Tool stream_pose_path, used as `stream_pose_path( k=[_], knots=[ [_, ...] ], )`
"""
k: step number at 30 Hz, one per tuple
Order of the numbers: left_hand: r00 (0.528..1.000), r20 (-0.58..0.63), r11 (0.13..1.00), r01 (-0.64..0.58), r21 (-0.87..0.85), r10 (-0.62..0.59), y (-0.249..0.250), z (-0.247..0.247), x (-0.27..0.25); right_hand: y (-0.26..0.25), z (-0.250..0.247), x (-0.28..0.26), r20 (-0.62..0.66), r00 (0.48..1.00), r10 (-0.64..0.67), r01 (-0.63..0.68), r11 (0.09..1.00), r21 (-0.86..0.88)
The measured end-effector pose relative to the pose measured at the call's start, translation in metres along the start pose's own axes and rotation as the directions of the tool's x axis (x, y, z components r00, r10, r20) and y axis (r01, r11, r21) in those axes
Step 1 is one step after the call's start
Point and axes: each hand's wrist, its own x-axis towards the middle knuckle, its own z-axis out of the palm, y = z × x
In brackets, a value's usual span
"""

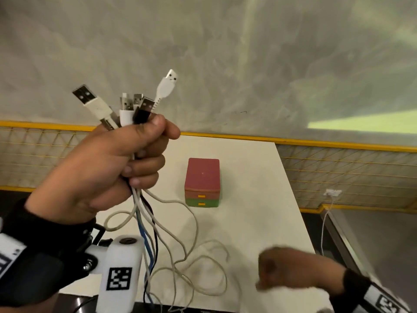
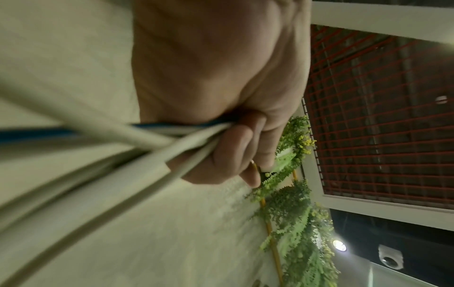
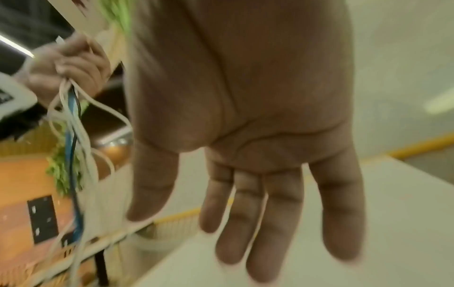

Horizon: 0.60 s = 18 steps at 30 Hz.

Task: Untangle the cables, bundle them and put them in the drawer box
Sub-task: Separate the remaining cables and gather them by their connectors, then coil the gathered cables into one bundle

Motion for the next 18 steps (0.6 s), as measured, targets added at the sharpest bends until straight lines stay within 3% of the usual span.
stream_pose_path(
  k=[2, 4, 6, 9, 12, 16, 18],
  knots=[
    [0.997, 0.072, 1.0, 0.014, -0.003, -0.014, 0.0, 0.013, -0.004, -0.022, -0.019, -0.003, -0.332, 0.942, -0.053, 0.117, 0.977, 0.178],
    [0.992, 0.128, 1.0, 0.016, -0.009, -0.015, -0.003, 0.03, -0.005, -0.057, -0.039, -0.01, -0.488, 0.852, -0.193, 0.393, 0.85, 0.351],
    [0.991, 0.136, 1.0, -0.009, -0.014, 0.011, -0.01, 0.046, 0.0, -0.099, -0.05, -0.02, -0.453, 0.799, -0.397, 0.583, 0.697, 0.418],
    [0.995, 0.037, 0.995, -0.094, 0.027, 0.093, -0.025, 0.061, 0.012, -0.15, -0.041, -0.017, -0.258, 0.755, -0.603, 0.648, 0.622, 0.44],
    [0.985, -0.053, 0.985, -0.159, 0.067, 0.163, -0.036, 0.057, 0.021, -0.172, -0.031, -0.011, -0.297, 0.758, -0.581, 0.644, 0.594, 0.481],
    [0.994, 0.035, 0.992, -0.107, 0.066, 0.105, -0.05, 0.045, 0.02, -0.165, -0.034, -0.008, -0.213, 0.73, -0.65, 0.669, 0.614, 0.418],
    [0.995, 0.078, 0.996, -0.068, 0.057, 0.063, -0.054, 0.04, 0.021, -0.153, -0.037, -0.01, -0.203, 0.775, -0.599, 0.622, 0.662, 0.418]
  ],
)
